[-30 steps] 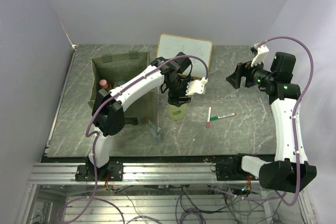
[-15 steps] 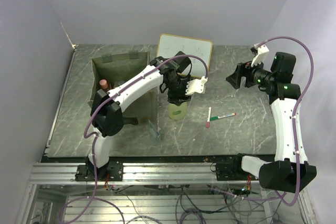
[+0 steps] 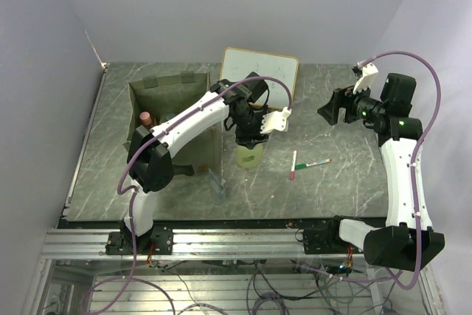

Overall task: Place the personal care products into the canvas bag
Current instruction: Pick up the care product from the center of the board.

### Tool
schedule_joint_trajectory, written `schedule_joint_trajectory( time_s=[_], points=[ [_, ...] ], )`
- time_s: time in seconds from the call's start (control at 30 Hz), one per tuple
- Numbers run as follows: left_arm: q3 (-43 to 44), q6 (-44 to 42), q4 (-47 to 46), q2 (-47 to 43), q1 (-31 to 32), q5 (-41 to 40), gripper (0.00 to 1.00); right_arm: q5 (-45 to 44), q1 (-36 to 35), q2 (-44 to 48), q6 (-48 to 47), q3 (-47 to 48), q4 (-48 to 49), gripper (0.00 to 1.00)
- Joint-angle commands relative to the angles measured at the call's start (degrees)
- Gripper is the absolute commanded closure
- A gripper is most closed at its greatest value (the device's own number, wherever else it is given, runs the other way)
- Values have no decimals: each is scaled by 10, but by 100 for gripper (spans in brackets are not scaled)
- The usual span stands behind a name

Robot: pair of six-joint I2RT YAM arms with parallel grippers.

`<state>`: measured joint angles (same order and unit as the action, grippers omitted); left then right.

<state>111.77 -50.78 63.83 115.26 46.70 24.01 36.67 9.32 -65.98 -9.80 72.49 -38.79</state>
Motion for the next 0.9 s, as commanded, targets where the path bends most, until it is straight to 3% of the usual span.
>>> schedule_joint_trajectory(
  time_s=[0.0,0.07,0.57,0.87],
  points=[
    [21,-1,-13,-37,2,24,89,3,5,1,3,-5,12,17],
    [30,9,-15,-41,2,30,93,4,5,0,4,-4,12,17],
    [114,30,17,-115,2,11,93,-2,-5,-38,-36,40,-19,17],
    [203,19,48,-166,-7,-10,93,-29,-84,-96,-84,136,-67,17]
  ],
)
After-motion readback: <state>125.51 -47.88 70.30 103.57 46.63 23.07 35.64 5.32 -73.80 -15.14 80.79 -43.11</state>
